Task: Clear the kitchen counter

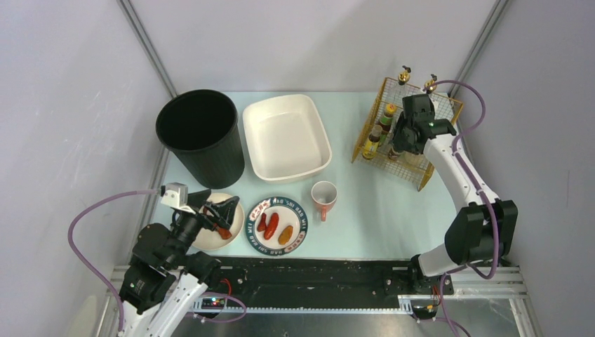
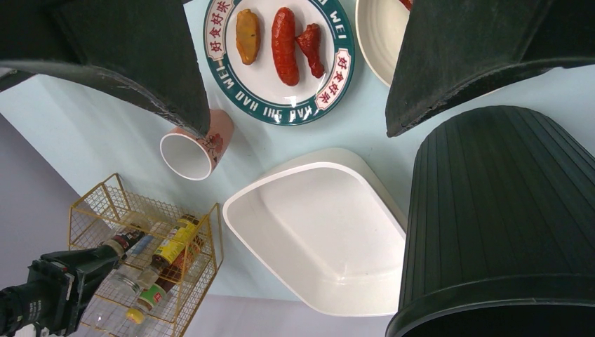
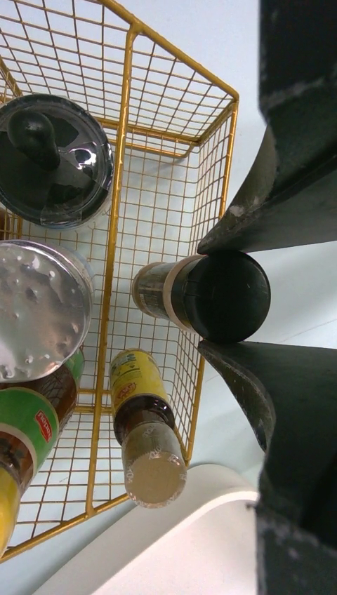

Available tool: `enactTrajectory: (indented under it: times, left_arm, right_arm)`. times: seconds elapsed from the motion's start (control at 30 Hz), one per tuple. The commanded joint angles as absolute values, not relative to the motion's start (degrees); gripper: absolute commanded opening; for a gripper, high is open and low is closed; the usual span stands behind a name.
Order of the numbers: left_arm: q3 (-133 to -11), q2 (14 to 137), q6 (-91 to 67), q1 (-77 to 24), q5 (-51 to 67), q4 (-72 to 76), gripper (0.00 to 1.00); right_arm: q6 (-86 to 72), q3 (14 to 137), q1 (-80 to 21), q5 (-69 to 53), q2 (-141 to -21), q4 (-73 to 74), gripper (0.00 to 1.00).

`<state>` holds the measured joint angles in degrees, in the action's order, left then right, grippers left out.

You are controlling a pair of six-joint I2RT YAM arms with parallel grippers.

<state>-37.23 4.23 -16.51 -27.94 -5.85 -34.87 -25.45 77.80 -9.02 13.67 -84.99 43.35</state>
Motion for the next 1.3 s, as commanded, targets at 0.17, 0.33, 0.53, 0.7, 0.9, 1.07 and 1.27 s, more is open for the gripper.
enactTrajectory:
  times: [0.17, 0.33, 0.53, 0.7, 0.9, 1.07, 1.27]
  left_arm:
    - [-36.9, 4.7, -16.4, -27.9, -6.2, -34.0, 0.98]
    - [-36.9, 4.7, -16.4, -28.0, -6.2, -33.9, 0.98]
    - [-36.9, 4.8, -16.4, -27.9, -6.1, -34.0, 0.98]
    - [-36.9, 4.8, -16.4, -27.9, -6.0, -34.0, 0.98]
    - [-36.9, 4.4, -16.4, -27.9, -6.3, -34.0, 0.98]
    - [-36.9, 4.5, -16.4, -27.9, -6.3, -34.0, 0.98]
    - [-36.9, 4.9, -16.4, -27.9, -6.1, -34.0, 0.98]
  right_arm:
    - [-26.3, 79.9, -9.0, 14.7, -89.7, 42.2, 0.05]
    - [-26.2, 79.9, -8.9, 14.1, -92.1, 42.2, 0.06]
    - [-26.0, 79.9, -8.8, 13.3, -93.8, 41.9, 0.15]
    - [-25.9, 79.9, -8.5, 12.6, -94.8, 41.6, 0.36]
    - [-25.6, 79.9, -9.0, 12.8, -93.2, 41.5, 0.58]
    - [-24.9, 80.3, -10.4, 15.3, -90.2, 42.5, 0.7]
    - [-24.7, 82.2, -13.1, 18.5, -85.9, 44.9, 0.72]
